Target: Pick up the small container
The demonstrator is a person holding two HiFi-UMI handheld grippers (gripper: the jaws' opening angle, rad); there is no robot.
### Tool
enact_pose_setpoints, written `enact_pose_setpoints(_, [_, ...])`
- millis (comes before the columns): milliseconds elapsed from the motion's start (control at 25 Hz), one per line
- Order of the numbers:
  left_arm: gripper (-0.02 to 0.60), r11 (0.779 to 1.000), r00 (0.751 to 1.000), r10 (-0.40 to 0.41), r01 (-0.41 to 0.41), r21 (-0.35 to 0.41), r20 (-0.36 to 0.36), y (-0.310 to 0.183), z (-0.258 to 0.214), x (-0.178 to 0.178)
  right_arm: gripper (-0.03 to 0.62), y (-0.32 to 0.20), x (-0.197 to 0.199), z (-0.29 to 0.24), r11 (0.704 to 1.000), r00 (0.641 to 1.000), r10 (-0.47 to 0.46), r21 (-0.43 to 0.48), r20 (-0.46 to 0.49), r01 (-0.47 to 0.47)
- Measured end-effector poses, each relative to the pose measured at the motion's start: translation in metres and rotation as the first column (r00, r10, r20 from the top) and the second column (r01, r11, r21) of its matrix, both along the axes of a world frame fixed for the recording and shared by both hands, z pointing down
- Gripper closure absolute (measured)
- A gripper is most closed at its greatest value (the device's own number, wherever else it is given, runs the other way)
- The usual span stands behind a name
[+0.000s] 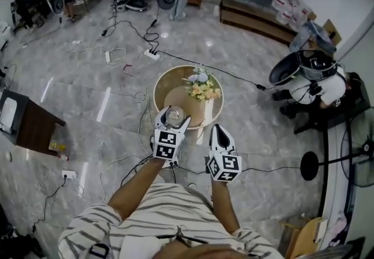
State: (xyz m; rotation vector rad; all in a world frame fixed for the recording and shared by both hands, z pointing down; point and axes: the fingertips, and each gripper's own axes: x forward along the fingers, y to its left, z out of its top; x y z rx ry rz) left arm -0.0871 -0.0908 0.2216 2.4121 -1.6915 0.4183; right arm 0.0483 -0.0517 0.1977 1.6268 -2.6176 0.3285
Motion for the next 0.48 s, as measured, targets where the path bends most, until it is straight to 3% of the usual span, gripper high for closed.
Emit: enact_pose_setpoints(480, [0.255,0.995,0.998,-0.061,0.062,0.077,-0.017,0.019,-0.028,-0.031,0.589,-0.015,-0.023,-0.029,0.993,0.996,-0.085,0.076,-0.003,0.085])
